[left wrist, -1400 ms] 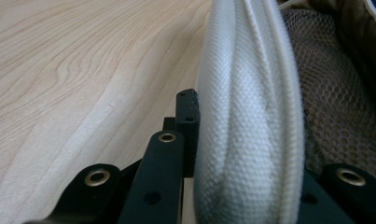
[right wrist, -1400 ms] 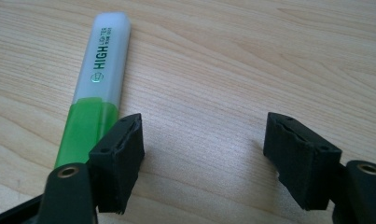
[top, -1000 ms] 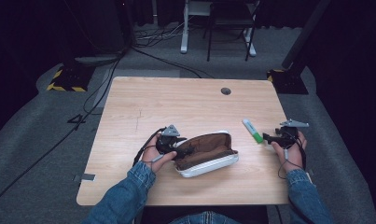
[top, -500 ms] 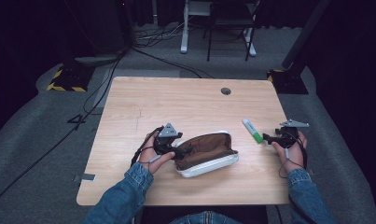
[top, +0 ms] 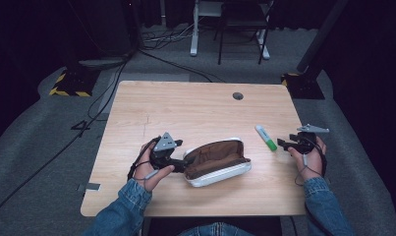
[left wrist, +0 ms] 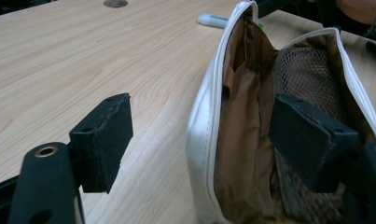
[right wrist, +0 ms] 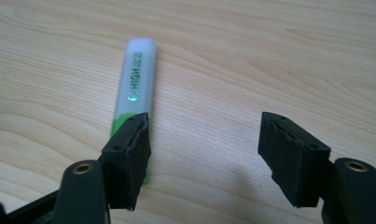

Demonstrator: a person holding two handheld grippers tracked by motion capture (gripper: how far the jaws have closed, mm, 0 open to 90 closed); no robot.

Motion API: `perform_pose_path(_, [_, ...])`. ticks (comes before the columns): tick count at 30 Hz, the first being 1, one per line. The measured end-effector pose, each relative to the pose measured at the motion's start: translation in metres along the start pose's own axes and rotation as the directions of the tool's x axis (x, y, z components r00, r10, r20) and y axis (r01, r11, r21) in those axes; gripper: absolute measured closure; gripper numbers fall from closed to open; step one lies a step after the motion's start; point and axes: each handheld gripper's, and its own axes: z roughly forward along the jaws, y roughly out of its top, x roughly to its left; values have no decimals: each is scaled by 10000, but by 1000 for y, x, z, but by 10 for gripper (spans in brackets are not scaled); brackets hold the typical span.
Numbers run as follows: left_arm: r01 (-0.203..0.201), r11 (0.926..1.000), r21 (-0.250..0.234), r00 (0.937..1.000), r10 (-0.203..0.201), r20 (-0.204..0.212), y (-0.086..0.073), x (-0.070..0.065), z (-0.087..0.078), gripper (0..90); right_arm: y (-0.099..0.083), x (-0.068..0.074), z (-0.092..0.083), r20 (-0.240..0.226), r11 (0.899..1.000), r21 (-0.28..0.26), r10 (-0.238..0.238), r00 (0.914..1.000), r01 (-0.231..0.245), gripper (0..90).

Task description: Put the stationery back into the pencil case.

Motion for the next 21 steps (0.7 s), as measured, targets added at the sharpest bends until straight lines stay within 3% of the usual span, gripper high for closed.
perform_pose_path(5, [-76,9990,430,9989,96,-456,-11,1,-16,216,8,8,-6,-248,9999,142,-12,9997,16,365])
perform_pose_path(14, [10,9937,1121,9981,60,-616,-27,4,-29,198,21,22,-11,-645,9961,875,-95,9979,151,439])
perform_pose_path(21, [451,9749,2180,9972,-309,-682,-40,12,-33,188,25,33,1,-825,9843,1687,-391,9958,526,483])
